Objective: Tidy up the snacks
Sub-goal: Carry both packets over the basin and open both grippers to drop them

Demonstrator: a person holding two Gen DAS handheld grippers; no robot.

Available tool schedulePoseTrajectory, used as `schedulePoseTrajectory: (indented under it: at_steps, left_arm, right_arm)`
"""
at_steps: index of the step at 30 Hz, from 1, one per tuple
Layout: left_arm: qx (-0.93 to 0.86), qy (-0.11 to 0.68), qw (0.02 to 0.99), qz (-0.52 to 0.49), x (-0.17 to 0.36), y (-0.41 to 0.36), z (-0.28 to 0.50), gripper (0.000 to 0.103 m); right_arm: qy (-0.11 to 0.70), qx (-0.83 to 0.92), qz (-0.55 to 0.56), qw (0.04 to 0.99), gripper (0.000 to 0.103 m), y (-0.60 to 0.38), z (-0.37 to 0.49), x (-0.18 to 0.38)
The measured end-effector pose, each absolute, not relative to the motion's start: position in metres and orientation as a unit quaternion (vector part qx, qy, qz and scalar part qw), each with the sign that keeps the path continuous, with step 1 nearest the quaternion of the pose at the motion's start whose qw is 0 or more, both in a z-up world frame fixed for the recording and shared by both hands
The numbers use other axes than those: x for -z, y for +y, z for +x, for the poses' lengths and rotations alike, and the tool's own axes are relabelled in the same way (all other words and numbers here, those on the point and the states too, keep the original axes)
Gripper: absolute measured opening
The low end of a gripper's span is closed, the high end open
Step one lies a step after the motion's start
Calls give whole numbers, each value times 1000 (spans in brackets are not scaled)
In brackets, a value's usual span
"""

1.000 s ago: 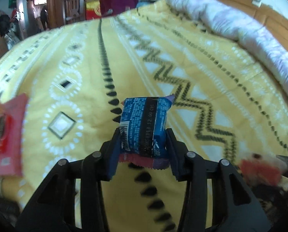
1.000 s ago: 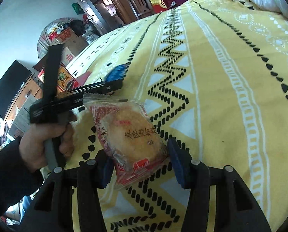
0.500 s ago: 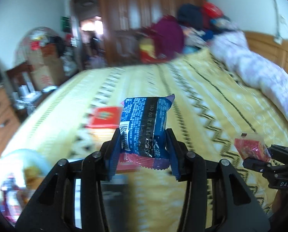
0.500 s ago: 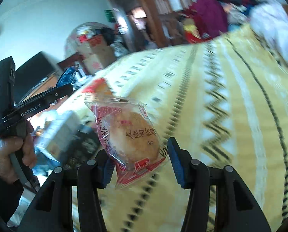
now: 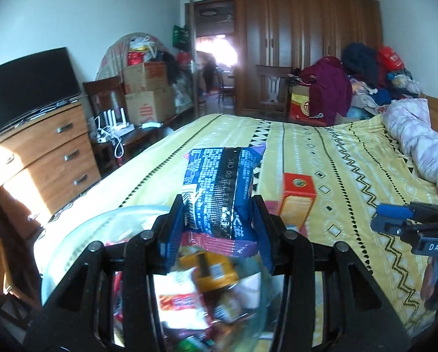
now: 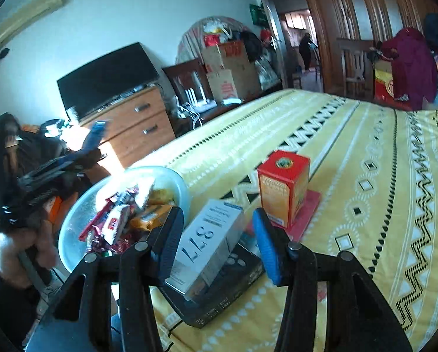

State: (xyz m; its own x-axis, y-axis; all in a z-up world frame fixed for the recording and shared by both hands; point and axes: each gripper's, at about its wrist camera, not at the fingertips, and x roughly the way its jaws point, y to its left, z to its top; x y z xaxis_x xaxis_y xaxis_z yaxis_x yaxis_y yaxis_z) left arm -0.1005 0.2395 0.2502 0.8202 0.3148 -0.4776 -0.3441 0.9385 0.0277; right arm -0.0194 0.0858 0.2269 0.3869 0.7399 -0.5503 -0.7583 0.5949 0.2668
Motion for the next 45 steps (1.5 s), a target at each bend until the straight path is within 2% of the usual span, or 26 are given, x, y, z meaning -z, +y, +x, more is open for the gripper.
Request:
schedulePoseTrajectory:
  at_steps: [1, 2, 4, 5, 7, 10, 16, 20, 23, 25, 27, 32, 35, 42, 45]
  left_arm:
    - [-172, 246, 953, -31, -248, 241, -100, 45]
    - [-170, 250, 953, -34, -245, 244, -100, 45]
    - [-167, 256, 951, -44, -244, 252, -103, 45]
    - [-166, 256, 951, -48, -242, 253, -102, 45]
    - [-162, 261, 950, -54, -241, 256, -105, 45]
    - [-153, 270, 949, -59, -238, 259, -105, 45]
    - [-157, 289, 942, -68, -228, 266, -102, 45]
    - [-159, 300, 939, -60, -224, 266, -99, 45]
    - [-160, 307, 937, -57, -220, 266, -97, 45]
    - [-156, 309, 936, -64, -218, 267, -96, 45]
    - [-154, 307, 937, -66, -219, 266, -96, 45]
    - [-149, 297, 940, -70, -225, 269, -108, 45]
    - [-160, 289, 941, -68, -232, 276, -119, 45]
    - [-210, 279, 935, -65, -239, 302, -134, 45]
    - [-226, 280, 931, -65, -239, 310, -138, 45]
  right_arm:
    - [338, -445, -20, 829, 67, 83, -17, -217]
    - [352, -433, -29, 829, 70, 78, -15, -205]
    - [373, -396, -51, 838, 83, 61, -3, -178]
    - [392, -371, -56, 840, 85, 51, 6, -161]
    - [430, -339, -70, 834, 85, 37, 22, -127]
    - [468, -346, -164, 797, 84, 47, 36, -81]
    - [472, -386, -289, 738, 85, 93, 68, -31]
    - [499, -379, -320, 711, 85, 105, 99, 7]
    - [518, -388, -281, 709, 85, 99, 112, 18]
    - [516, -390, -255, 719, 64, 92, 111, 15]
    - [499, -377, -251, 738, 56, 83, 105, 7]
    - [453, -351, -243, 783, 53, 67, 81, -32]
    - [412, -338, -230, 814, 52, 65, 71, -75]
    - [278, -375, -200, 861, 52, 105, 27, -213]
    - [243, -413, -197, 855, 52, 142, -3, -252]
